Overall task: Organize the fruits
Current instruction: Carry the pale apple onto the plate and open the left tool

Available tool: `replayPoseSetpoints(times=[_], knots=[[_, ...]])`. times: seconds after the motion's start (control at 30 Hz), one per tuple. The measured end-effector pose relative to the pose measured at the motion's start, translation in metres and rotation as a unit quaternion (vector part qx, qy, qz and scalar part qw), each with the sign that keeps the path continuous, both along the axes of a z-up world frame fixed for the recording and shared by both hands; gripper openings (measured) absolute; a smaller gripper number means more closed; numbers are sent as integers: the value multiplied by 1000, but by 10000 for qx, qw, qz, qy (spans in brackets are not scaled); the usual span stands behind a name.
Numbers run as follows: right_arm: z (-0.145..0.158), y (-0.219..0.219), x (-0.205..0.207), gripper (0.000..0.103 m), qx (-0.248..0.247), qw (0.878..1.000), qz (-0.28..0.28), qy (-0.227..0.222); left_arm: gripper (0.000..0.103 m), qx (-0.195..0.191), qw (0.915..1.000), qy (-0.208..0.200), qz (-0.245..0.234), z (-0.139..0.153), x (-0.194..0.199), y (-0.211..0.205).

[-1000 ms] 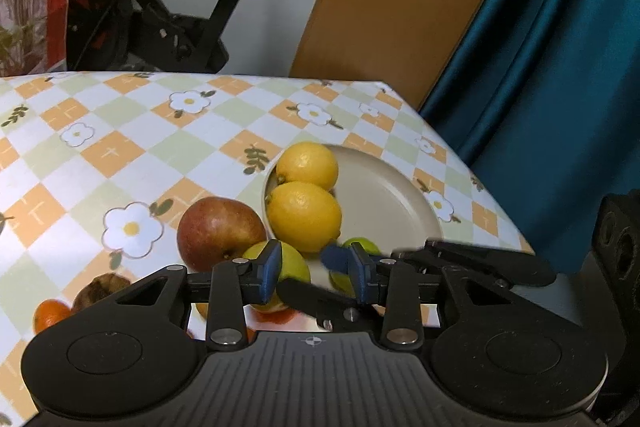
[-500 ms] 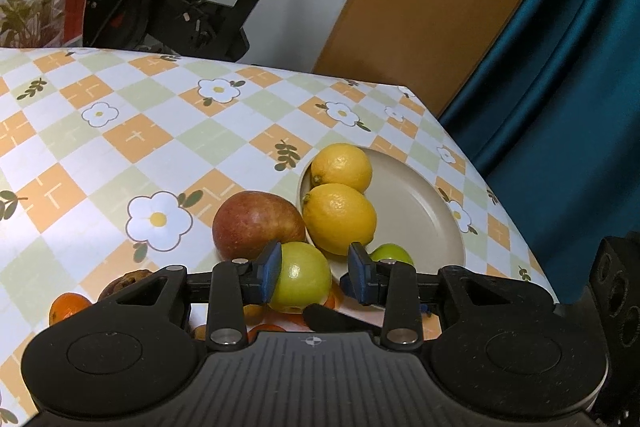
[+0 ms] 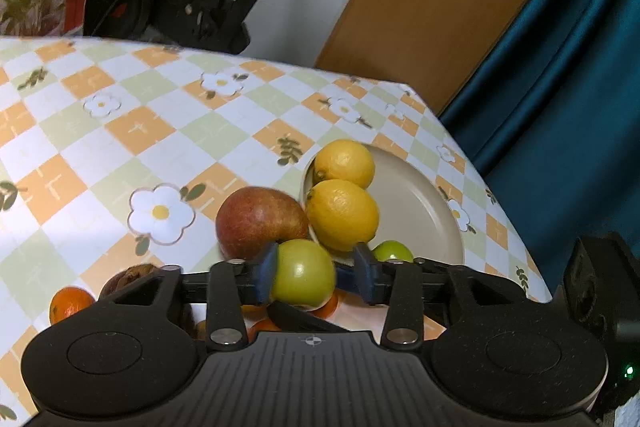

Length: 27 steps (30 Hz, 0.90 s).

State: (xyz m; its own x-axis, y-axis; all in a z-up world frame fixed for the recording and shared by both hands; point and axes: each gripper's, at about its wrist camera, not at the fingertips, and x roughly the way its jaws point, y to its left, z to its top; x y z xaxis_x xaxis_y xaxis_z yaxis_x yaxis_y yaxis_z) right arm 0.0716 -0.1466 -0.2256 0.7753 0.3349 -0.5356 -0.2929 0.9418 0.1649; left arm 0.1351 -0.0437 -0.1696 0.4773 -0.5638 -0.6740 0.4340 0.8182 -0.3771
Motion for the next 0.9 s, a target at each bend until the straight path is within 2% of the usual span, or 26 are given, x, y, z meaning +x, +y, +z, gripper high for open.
replayPoseSetpoints(times=[0.13, 0.27, 0.33, 0.63, 0.9], knots=[[-1, -1, -2, 48, 57, 10000, -9, -23, 54, -67, 9997, 165, 160, -8, 5, 6], [-1, -1, -4, 48, 38, 10000, 17, -40, 53, -136, 9994, 321, 74, -17, 5, 2], [-2, -1, -6, 48, 50, 10000, 23, -60, 46, 0, 9998, 201, 95, -17, 2, -1], [12, -14, -21, 48, 120, 9995, -93, -264, 46, 83, 9996, -161, -215, 8, -9, -22], [35, -57, -26, 48, 249, 9972, -490, -506, 47, 166, 9970, -411, -634, 31, 0, -75]])
